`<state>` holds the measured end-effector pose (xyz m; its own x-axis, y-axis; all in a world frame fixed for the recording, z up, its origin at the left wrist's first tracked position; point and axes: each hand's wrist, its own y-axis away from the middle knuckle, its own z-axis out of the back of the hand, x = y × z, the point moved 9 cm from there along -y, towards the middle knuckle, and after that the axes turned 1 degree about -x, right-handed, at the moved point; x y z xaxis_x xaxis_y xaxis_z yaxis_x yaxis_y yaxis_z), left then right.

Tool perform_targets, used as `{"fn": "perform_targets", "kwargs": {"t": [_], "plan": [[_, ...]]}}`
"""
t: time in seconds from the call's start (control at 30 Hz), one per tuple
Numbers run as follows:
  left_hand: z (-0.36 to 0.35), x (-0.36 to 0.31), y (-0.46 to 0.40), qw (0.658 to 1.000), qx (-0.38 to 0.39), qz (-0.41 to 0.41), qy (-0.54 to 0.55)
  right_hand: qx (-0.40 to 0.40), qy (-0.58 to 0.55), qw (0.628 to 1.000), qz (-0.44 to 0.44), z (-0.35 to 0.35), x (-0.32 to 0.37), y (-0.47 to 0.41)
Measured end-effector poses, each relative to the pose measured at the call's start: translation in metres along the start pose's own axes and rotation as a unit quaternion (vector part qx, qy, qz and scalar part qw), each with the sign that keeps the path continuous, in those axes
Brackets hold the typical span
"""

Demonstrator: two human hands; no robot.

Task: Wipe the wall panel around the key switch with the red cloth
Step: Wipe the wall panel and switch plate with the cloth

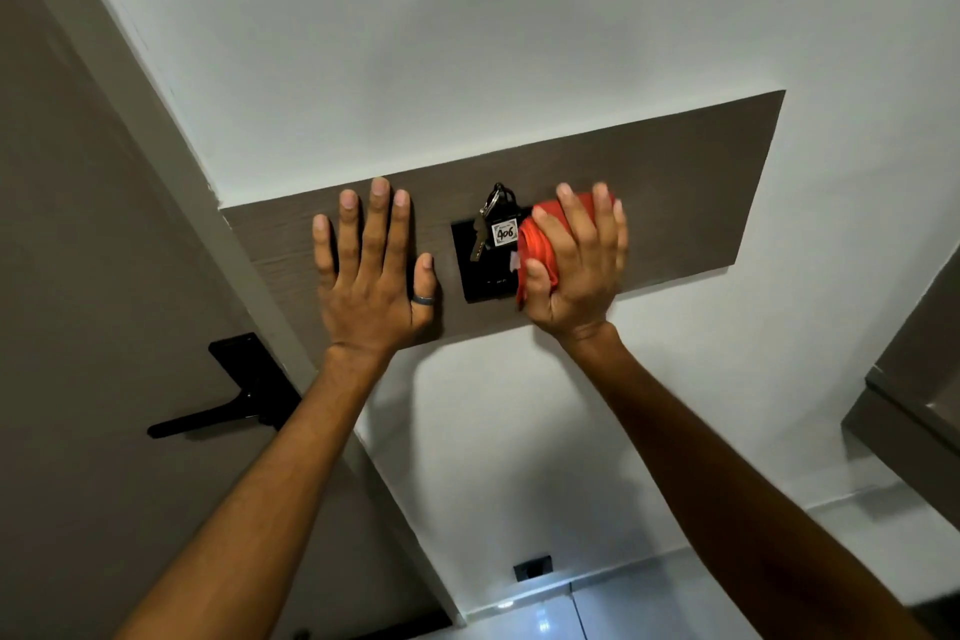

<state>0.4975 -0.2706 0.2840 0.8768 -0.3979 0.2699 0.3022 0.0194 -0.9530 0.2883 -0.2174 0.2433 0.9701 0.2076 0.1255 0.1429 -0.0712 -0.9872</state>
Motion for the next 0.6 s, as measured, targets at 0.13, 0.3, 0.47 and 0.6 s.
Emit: {"fn": "perform_targets", "kwargs": {"t": [0.13, 0.3, 0.47, 0.6], "plan": [[-0.006, 0.001, 0.002, 1.0, 0.013, 0.003, 0.006, 0.023, -0.011, 0.999, 0.032, -0.006, 0.003, -0.011], [-0.004, 0.001, 0.002, 1.0, 0.008, -0.001, -0.009, 0.063, 0.006, 0.994, 0.086, 0.01, -0.008, 0.03], [-0.003, -0.002, 0.0, 1.0, 0.005, -0.01, -0.004, 0.033, 0.007, 0.996, 0.078, 0.001, -0.003, -0.003], [-0.005, -0.001, 0.003, 1.0, 0.01, -0.011, -0.014, 0.051, 0.016, 0.994, 0.094, -0.001, -0.003, -0.001]]}}
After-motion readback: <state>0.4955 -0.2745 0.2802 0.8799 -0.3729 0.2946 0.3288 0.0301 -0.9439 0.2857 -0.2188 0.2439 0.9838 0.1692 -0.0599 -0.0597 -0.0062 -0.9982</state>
